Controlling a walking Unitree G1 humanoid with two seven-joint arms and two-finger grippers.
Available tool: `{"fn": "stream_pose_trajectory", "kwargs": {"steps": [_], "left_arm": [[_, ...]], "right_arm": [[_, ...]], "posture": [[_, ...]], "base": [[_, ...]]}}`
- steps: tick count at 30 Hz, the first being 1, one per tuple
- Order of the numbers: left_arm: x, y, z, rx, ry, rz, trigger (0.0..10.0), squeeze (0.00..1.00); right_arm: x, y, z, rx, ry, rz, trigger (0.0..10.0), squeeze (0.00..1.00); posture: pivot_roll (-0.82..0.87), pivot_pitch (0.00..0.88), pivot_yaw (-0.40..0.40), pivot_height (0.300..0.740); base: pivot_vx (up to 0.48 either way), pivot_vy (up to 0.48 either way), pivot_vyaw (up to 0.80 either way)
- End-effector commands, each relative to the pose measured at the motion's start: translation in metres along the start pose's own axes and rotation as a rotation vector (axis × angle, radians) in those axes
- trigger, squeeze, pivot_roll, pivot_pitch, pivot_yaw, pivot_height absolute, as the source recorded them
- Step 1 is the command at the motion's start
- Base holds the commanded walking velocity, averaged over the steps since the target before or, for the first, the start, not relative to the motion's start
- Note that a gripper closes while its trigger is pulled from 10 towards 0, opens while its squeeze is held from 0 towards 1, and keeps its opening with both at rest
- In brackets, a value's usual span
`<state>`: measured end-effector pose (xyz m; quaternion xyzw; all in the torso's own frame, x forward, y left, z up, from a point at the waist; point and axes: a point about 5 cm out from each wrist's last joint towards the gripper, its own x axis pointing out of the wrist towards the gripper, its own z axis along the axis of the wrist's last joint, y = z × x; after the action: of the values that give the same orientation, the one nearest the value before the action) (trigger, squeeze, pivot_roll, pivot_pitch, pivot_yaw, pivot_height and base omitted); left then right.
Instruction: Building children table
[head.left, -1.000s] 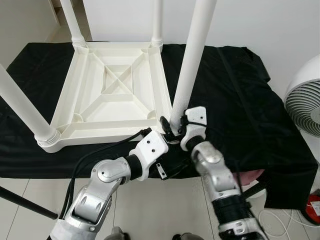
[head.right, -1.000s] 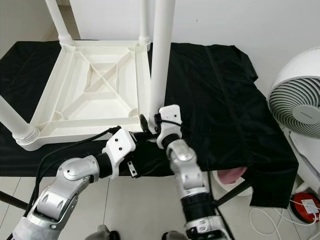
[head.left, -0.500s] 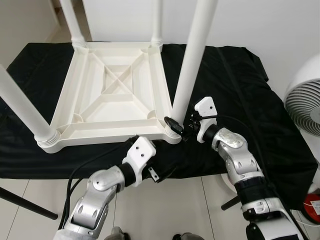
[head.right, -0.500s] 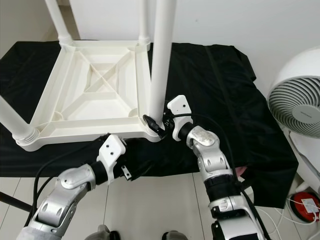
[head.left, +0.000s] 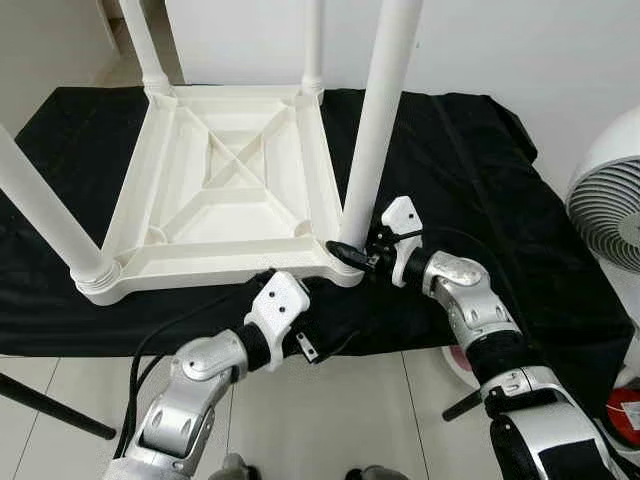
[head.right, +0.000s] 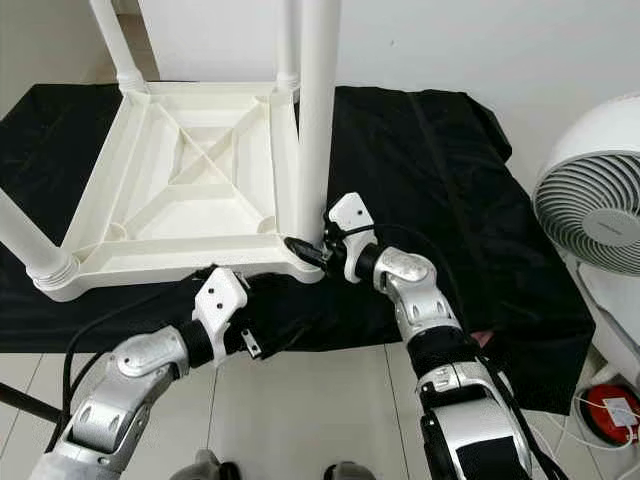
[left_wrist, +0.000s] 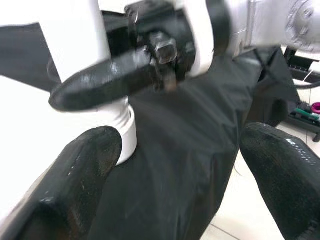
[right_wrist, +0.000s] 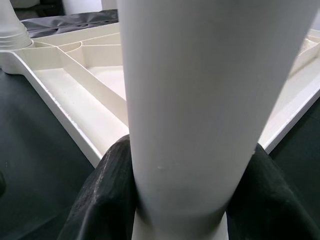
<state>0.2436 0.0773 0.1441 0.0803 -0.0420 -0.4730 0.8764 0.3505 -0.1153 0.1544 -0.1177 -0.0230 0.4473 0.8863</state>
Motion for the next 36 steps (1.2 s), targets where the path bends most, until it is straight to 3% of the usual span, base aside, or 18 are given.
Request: {"fn": "stream_pose_trajectory", "kwargs": {"steps": [1, 4, 5, 6, 11, 22, 27, 28, 33, 34, 36], "left_arm": [[0.001, 0.001, -0.002, 0.009, 0.006, 0.027, 10.0, 0.0], [0.001, 0.0, -0.003, 0.014, 0.007, 0.024, 10.0, 0.0], [0.001, -0.001, -0.003, 0.012, 0.007, 0.026, 10.0, 0.0], [0.0, -0.002, -0.003, 0.008, 0.007, 0.029, 10.0, 0.0], [-0.001, -0.002, -0.004, 0.008, 0.011, 0.032, 10.0, 0.0], [0.0, -0.003, -0.003, -0.001, 0.008, 0.03, 10.0, 0.0], [0.002, -0.002, -0.001, -0.004, 0.0, 0.029, 10.0, 0.0], [0.002, -0.002, 0.0, -0.006, -0.006, 0.031, 10.0, 0.0], [0.003, -0.002, 0.001, -0.007, -0.01, 0.033, 10.0, 0.0], [0.003, -0.002, 0.002, -0.009, -0.013, 0.035, 10.0, 0.0], [0.003, -0.002, 0.003, -0.01, -0.017, 0.037, 10.0, 0.0]], "right_arm": [[0.003, 0.004, -0.006, -0.004, 0.026, 0.031, 0.0, 0.0], [0.004, 0.004, -0.008, 0.001, 0.025, 0.035, 0.0, 0.0], [0.004, 0.004, -0.009, 0.014, 0.02, 0.021, 3.3, 0.0], [0.004, 0.004, -0.01, 0.041, 0.019, -0.038, 10.0, 0.0], [0.005, -0.001, -0.009, 0.064, 0.017, -0.179, 10.0, 0.0], [0.006, 0.009, -0.002, 0.133, -0.018, -0.428, 10.0, 0.0], [0.008, 0.028, 0.003, 0.162, -0.058, -0.551, 10.0, 0.0], [0.011, 0.041, 0.004, 0.196, -0.07, -0.605, 10.0, 0.0], [0.011, 0.051, 0.007, 0.194, -0.068, -0.659, 10.0, 0.0], [0.011, 0.053, 0.009, 0.197, -0.08, -0.664, 10.0, 1.0], [0.01, 0.054, 0.013, 0.204, -0.104, -0.666, 10.0, 1.0]], "posture": [[-0.07, 0.062, 0.029, 0.74], [-0.06, 0.062, 0.028, 0.74], [-0.06, 0.062, 0.025, 0.74], [-0.06, 0.062, 0.022, 0.74], [-0.06, 0.065, 0.018, 0.74], [-0.06, 0.066, 0.011, 0.74], [-0.06, 0.065, 0.01, 0.74], [-0.06, 0.065, 0.01, 0.74], [-0.06, 0.063, 0.003, 0.74], [-0.06, 0.063, 0.003, 0.74], [-0.06, 0.062, 0.001, 0.74]], "base": [[0.0, 0.0, 0.0], [0.0, 0.0, 0.0], [0.0, 0.0, 0.0], [0.0, 0.0, 0.0], [0.0, 0.0, 0.0], [0.0, 0.0, 0.0], [0.0, 0.0, 0.0], [0.0, 0.0, 0.0], [0.0, 0.0, 0.0], [0.0, 0.0, 0.0], [0.0, 0.0, 0.0]]}}
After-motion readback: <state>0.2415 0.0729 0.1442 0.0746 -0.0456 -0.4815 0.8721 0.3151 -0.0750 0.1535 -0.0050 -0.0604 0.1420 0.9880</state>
